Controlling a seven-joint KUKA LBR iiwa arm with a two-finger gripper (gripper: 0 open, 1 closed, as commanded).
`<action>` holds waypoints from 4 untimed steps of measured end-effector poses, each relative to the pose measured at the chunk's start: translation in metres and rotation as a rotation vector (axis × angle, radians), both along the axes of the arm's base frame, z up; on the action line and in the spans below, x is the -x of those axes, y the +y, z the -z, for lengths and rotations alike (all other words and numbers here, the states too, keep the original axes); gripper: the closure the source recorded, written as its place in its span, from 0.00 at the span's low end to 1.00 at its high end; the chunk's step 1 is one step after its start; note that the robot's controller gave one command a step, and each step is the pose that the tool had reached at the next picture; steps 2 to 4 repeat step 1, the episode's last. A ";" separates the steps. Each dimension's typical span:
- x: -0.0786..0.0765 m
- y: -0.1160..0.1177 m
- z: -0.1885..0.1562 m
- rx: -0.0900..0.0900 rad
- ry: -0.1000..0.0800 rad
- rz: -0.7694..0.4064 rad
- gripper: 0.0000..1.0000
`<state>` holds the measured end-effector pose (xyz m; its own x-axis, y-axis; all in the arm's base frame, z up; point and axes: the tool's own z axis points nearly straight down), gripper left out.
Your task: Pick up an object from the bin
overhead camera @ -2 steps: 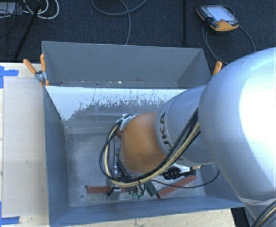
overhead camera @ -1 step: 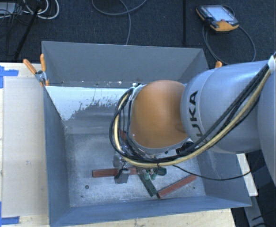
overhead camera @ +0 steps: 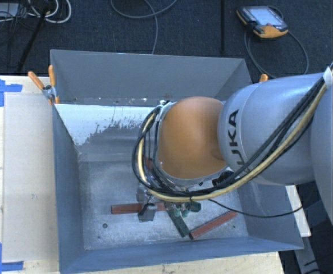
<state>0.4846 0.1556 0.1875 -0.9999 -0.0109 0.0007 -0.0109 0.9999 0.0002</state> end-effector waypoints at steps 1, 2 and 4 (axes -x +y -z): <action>-0.011 0.003 -0.091 0.000 -0.001 -0.001 1.00; -0.011 0.003 -0.091 0.000 -0.001 -0.001 1.00; -0.011 0.003 -0.091 0.000 -0.001 -0.001 1.00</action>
Offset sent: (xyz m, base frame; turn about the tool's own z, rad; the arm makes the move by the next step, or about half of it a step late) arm 0.0000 0.0000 0.0000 0.0000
